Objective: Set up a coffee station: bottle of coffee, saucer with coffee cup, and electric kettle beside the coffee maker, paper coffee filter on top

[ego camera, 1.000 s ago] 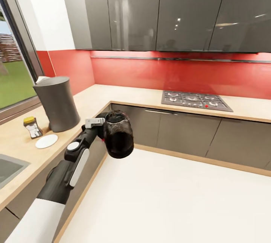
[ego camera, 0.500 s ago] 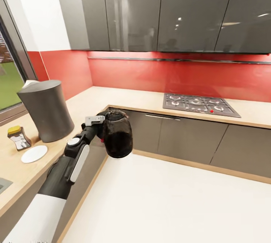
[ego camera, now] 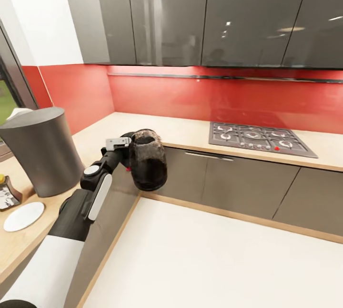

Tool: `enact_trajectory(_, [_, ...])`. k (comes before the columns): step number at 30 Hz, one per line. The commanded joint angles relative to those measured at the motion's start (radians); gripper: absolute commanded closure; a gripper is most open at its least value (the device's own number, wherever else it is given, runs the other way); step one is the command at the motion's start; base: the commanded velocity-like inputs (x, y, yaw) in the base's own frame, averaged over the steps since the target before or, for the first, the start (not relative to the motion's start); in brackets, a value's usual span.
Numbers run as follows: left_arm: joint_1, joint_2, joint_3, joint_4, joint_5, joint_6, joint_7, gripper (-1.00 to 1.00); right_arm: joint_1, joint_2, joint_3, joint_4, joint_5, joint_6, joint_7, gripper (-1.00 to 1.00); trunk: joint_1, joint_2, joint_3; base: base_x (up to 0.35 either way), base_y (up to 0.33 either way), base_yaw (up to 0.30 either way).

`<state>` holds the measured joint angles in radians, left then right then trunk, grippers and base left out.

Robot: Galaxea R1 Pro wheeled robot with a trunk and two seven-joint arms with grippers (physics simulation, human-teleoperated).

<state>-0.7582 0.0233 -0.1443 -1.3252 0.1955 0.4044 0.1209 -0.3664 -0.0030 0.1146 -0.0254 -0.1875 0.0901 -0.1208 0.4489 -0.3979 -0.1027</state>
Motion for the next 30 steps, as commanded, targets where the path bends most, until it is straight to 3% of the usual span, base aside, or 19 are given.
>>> enact_trajectory(1, [0.0,0.001,-0.002,-0.002,0.01,0.004,0.01,1.0,0.0,0.0,0.009,-0.002,-0.009,0.007,-0.003,-1.0,0.001,-0.002,-0.002,0.329,0.0,0.0])
enact_trajectory(30, [0.002,-0.002,0.0,-0.003,0.009,0.003,0.012,1.0,0.0,0.0,0.009,-0.002,-0.009,0.007,-0.003,-1.0,0.001,-0.002,-0.002,0.335,0.0,0.0])
